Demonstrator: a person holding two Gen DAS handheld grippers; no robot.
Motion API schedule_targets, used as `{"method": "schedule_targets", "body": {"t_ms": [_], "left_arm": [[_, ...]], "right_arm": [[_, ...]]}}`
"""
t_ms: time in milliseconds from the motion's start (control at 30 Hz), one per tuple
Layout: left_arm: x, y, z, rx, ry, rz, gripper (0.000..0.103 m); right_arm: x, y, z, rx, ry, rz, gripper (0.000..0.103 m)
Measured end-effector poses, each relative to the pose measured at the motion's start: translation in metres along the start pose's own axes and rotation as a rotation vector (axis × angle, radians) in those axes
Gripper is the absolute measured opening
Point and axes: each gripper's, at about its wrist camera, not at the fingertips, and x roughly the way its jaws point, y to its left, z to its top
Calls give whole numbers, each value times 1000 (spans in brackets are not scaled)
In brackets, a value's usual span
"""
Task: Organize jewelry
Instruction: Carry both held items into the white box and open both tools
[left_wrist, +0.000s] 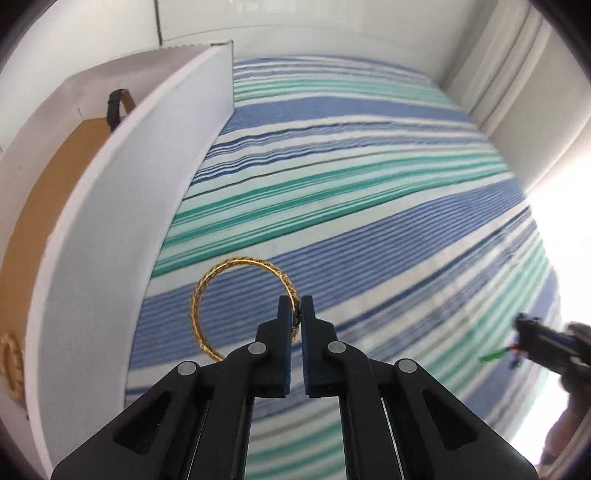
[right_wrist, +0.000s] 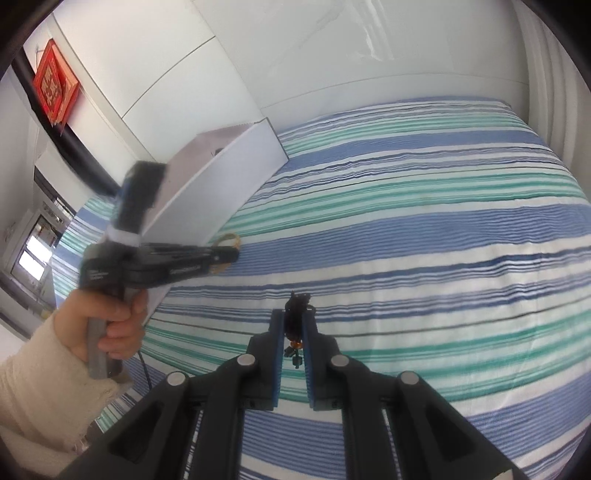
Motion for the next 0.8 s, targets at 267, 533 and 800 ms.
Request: {"method": "schedule_targets", "body": {"t_ms": [267,533,800], "left_arm": [[-67,33,-18,-132,6,-235,2],[-134,46,-49,-207,-49,-292,2],[-228,110,-61,-333,-195,-176,2]], "right_arm": [[-25,-11,9,94,-48,39,10],[-22,16,25,41,-32,84,10],[-10,84,73,-107,-34,158,10]]}}
